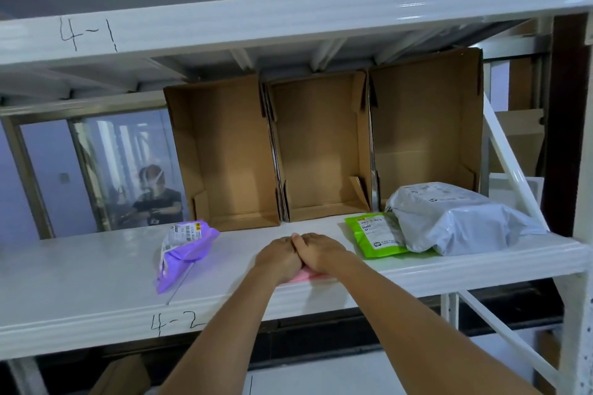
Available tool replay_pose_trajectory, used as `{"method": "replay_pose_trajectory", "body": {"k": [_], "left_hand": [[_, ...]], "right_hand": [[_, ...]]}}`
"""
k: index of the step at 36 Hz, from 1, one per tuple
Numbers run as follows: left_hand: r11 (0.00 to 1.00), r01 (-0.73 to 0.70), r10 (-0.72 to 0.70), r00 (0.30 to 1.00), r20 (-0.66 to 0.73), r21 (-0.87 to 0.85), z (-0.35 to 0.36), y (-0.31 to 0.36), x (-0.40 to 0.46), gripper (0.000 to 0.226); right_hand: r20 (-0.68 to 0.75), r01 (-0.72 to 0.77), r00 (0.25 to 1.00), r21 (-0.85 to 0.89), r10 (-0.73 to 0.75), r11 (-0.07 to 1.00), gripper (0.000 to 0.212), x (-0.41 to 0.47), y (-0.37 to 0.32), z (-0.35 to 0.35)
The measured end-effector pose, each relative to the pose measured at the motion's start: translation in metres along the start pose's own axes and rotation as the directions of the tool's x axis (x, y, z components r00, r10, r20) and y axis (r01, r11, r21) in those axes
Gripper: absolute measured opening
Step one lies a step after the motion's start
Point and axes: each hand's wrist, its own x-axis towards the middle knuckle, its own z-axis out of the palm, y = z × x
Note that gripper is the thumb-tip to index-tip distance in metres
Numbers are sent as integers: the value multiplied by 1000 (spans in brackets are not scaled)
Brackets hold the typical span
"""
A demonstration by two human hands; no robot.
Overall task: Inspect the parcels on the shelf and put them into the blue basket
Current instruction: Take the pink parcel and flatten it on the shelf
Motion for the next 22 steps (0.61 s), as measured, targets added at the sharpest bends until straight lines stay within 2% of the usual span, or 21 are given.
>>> {"method": "replay_pose_trajectory", "body": {"k": [4,10,15,19,22], "left_hand": [[999,31,-31,1000,-3,8,4,-3,0,45],[1000,-27,28,999,41,-10,3,-10,-6,50],[997,-78,79,990,113,-11,-2,-23,-16,53],[999,-26,32,984,175,-36,-14,-32,-23,52],[995,-25,41,986,164,-99,-13,-35,-23,51]], "right_hand": [[-53,-37,998,21,38,999,66,0,-3,3],[-113,-14,994,-75,6,997,67,-3,-2,6],[-107,3,994,-127,-16,992,71,-7,-4,3],[-39,57,997,-175,-65,983,73,-11,-5,0],[12,100,995,-180,-99,979,72,-14,-2,-2]]}}
